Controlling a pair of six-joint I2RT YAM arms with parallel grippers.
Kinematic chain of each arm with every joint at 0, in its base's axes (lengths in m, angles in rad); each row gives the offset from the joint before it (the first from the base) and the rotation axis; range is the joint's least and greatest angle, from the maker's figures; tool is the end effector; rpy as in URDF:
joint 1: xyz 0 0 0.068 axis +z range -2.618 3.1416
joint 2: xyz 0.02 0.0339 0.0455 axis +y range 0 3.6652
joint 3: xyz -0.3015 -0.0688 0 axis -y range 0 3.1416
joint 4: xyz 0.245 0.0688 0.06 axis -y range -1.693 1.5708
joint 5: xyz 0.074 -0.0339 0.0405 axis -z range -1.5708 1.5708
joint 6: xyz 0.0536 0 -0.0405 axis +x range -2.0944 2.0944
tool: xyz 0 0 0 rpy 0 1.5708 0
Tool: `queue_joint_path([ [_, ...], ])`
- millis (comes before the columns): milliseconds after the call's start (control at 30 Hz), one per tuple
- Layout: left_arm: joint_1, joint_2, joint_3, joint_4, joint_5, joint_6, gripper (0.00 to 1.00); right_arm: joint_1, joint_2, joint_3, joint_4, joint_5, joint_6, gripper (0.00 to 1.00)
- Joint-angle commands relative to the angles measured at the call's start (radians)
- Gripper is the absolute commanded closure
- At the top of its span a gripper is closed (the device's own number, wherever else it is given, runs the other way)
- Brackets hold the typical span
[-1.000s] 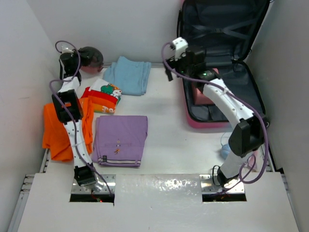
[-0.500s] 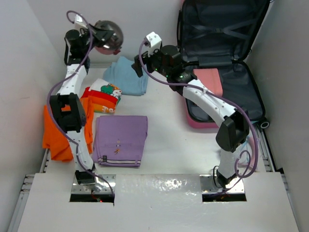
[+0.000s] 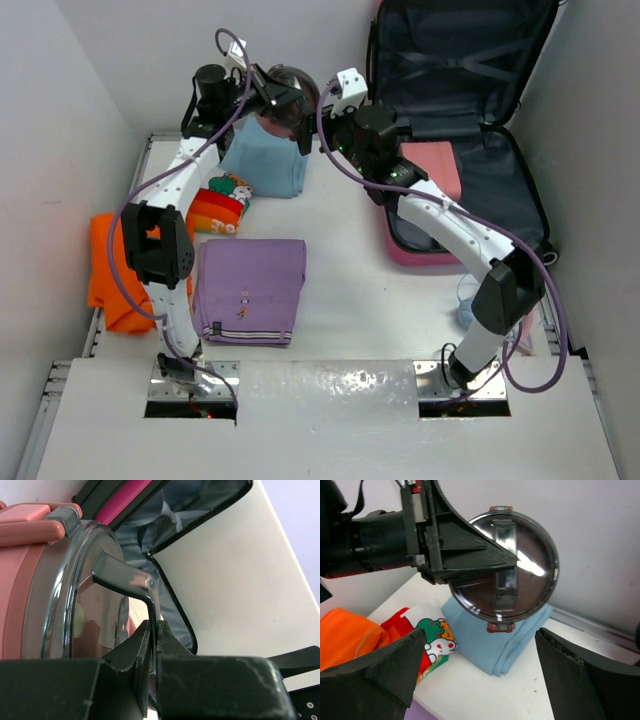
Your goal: Pack the luggage
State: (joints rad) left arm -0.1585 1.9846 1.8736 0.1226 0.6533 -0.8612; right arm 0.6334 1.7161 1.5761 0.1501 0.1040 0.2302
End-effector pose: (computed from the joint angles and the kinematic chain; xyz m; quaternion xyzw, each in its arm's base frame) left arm 0.4964 -0.1123 0.4234 -0.0149 0.7037 -0.5256 0.4778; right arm 0.3595 0.2571 0.4383 -0.1045 0.6957 0.2638 0.6599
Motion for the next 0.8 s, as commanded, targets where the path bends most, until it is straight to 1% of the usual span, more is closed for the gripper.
queue_joint_path([
  [0,0.002,-0.089,0.009,0.098,-0.004,0.004,1.0,-0.001,-0.035,-0.024,0.069,0.077,0.034,0.14],
  [100,-0.001,-0.095,0.009,0.095,0.008,-0.007,1.0,-0.001,-0.006,0.001,0.045,0.091,0.037,0.17],
  [167,-0.004,-0.098,0.009,0.085,0.012,-0.001,1.0,-0.003,0.02,0.004,0.08,0.065,0.029,0.18],
  [233,-0.006,-0.099,0.004,0.083,0.019,-0.006,1.0,-0.003,0.051,0.057,0.068,0.034,0.037,0.22],
  [267,-0.006,-0.099,0.002,0.083,0.017,-0.007,1.0,-0.003,0.083,0.102,0.036,0.03,0.04,0.22],
  [300,-0.006,-0.101,0.004,0.084,0.017,-0.007,1.0,-0.003,0.095,0.113,0.025,0.025,0.047,0.22],
  [433,-0.006,-0.104,0.004,0.077,0.019,-0.002,1.0,-0.005,0.134,0.114,0.057,0.02,0.049,0.23],
  [500,-0.006,-0.109,-0.004,0.069,0.025,0.001,1.0,-0.011,0.152,0.146,0.049,0.02,0.058,0.24],
  [533,-0.006,-0.109,-0.007,0.066,0.026,-0.001,1.0,-0.017,0.175,0.162,0.037,0.013,0.067,0.26],
  [600,-0.006,-0.11,-0.004,0.071,0.029,-0.002,1.0,-0.023,0.197,0.191,0.029,0.01,0.07,0.27],
  [767,-0.009,-0.116,-0.004,0.031,0.04,0.017,1.0,-0.035,0.234,0.211,0.066,-0.02,0.057,0.31],
])
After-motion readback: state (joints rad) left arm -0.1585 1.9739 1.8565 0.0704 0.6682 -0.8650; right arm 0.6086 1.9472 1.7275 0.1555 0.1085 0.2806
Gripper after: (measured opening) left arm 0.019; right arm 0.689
